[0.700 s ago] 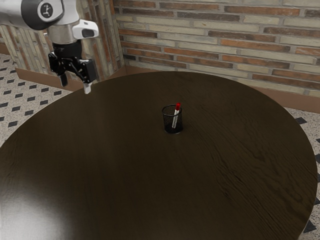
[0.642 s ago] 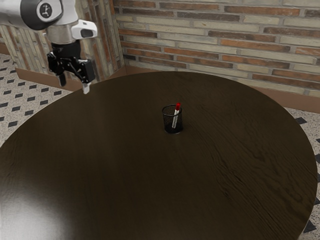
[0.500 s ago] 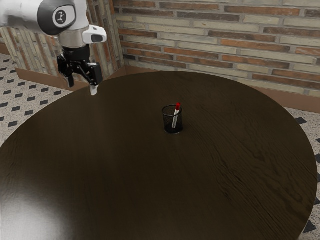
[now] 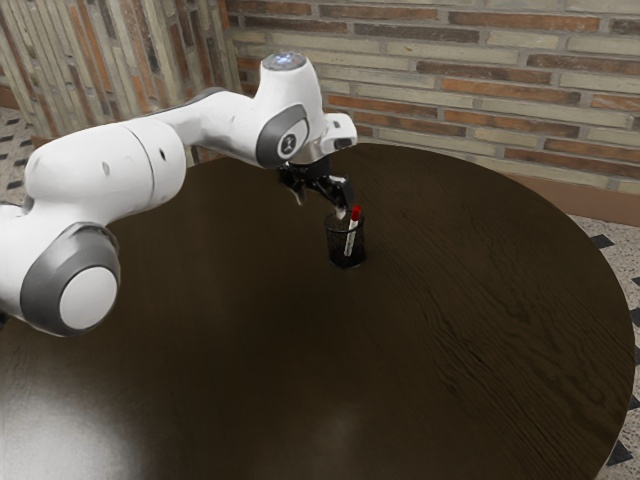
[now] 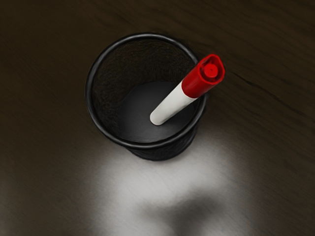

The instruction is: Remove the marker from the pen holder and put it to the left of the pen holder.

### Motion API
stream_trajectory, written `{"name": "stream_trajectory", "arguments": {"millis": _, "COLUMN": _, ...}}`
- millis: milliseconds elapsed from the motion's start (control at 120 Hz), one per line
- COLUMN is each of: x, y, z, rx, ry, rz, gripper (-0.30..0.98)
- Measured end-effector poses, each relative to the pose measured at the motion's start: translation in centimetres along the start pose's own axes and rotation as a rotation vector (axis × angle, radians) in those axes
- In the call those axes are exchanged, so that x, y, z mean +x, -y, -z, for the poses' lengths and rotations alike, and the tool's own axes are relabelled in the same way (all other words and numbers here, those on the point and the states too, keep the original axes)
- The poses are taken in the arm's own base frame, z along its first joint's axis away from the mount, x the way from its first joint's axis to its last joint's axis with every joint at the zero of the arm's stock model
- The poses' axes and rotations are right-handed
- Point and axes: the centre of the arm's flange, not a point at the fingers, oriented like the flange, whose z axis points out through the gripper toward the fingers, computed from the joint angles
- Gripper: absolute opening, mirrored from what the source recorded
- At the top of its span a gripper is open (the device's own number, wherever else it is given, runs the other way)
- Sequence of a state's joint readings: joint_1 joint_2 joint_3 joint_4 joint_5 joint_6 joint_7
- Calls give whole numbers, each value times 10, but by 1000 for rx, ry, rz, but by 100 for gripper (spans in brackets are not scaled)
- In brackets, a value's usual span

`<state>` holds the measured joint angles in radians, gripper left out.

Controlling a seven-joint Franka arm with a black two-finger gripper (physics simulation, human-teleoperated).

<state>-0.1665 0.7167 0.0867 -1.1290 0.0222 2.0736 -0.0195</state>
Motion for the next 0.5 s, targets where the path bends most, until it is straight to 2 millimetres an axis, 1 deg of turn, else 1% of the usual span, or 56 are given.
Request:
{"name": "stream_trajectory", "arguments": {"millis": 108, "x": 7, "y": -9, "z": -22, "rx": -11, "ry": -65, "rz": 0, "gripper": 69}}
{"name": "stream_trajectory", "arguments": {"millis": 308, "x": 15, "y": -14, "z": -60, "rx": -15, "ry": -173, "rz": 5, "gripper": 69}}
{"name": "stream_trajectory", "arguments": {"millis": 500, "x": 21, "y": -18, "z": -69, "rx": -20, "ry": -278, "rz": -5, "gripper": 69}}
